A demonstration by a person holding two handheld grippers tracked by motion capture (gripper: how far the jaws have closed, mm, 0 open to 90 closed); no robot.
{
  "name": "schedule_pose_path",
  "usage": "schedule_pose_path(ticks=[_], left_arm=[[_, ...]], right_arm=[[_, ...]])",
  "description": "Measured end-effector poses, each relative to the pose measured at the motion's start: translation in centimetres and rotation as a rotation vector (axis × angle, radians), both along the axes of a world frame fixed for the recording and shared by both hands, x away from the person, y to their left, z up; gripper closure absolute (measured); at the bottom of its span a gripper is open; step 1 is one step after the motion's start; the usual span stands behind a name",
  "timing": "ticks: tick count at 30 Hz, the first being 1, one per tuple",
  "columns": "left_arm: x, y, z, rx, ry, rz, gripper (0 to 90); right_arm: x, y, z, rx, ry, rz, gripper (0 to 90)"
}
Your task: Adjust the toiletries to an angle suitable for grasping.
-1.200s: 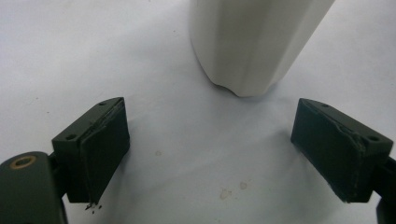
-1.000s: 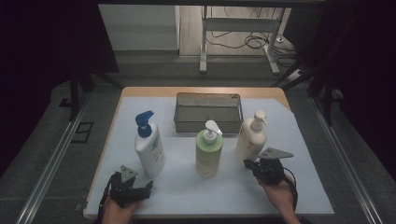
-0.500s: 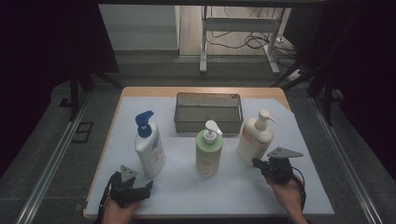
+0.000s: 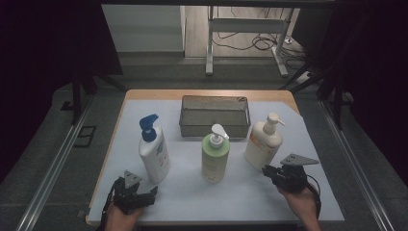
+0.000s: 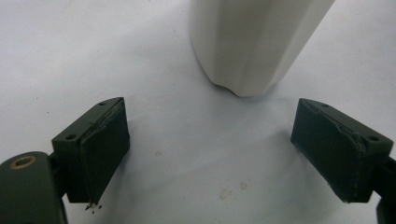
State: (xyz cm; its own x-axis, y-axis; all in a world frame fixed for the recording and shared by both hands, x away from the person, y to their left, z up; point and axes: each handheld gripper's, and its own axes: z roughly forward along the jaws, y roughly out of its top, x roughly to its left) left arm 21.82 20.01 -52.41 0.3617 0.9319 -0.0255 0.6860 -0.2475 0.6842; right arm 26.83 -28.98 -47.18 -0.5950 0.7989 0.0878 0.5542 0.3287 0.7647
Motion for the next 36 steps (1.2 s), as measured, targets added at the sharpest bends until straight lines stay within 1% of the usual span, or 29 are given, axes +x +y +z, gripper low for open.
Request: schedule_pose_path(ticks=[1,5,6,7,10,13,16,18,20,23,24,27,28,30,31,36], left_arm=[[0.0,0.0,0.0,0.0,0.0,0.0,11.3],[0.0,0.0,0.0,0.0,0.0,0.0,11.3],[0.0,0.0,0.0,0.0,0.0,0.0,11.3],[0.0,0.0,0.0,0.0,0.0,0.0,11.3],[0.0,0.0,0.0,0.0,0.0,0.0,11.3],[0.0,0.0,0.0,0.0,0.001,0.0,11.3],[0.0,0.0,0.0,-0.001,0.001,0.0,11.3],[0.0,0.0,0.0,0.002,0.002,-0.001,11.3],[0.0,0.0,0.0,0.002,0.002,-0.001,11.3],[0.0,0.0,0.0,0.001,0.002,-0.001,11.2],[0.0,0.0,0.0,0.001,0.001,-0.001,11.3],[0.0,0.0,0.0,0.001,0.002,-0.001,11.2],[0.0,0.0,0.0,0.001,0.002,-0.001,11.3],[0.0,0.0,0.0,0.001,0.001,-0.001,11.2],[0.0,0.0,0.0,0.001,0.001,-0.001,11.2],[0.0,0.0,0.0,-0.002,0.0,0.001,11.2]], right_arm=[[0.0,0.0,0.0,0.0,0.0,0.0,74.7],[-0.6,-0.4,0.8,0.005,0.001,-0.001,68.1],[-0.8,-0.5,1.1,0.001,0.001,0.0,64.8],[-0.8,-0.5,1.1,0.001,0.001,0.0,64.8],[-1.0,-0.7,1.7,-0.005,-0.001,-0.001,60.3],[-1.0,-0.9,2.1,-0.012,-0.002,-0.002,56.1],[-1.0,-1.2,2.6,-0.006,0.002,-0.006,51.5],[-0.9,-1.3,3.2,-0.017,0.004,-0.001,48.2],[-0.9,-1.3,3.3,-0.018,0.006,0.0,46.8],[-0.8,-1.3,3.9,-0.035,0.002,0.003,45.1],[-0.7,-1.4,4.3,-0.034,-0.001,0.002,43.3],[-0.5,-1.4,4.7,-0.036,0.0,-0.001,42.0],[-0.3,-1.4,5.1,-0.038,-0.002,0.001,40.6],[-0.2,-1.5,5.2,-0.037,0.002,0.002,39.6],[0.0,-1.5,5.5,-0.042,0.001,-0.001,38.0],[0.4,-1.6,6.3,-0.043,-0.006,0.002,35.5]])
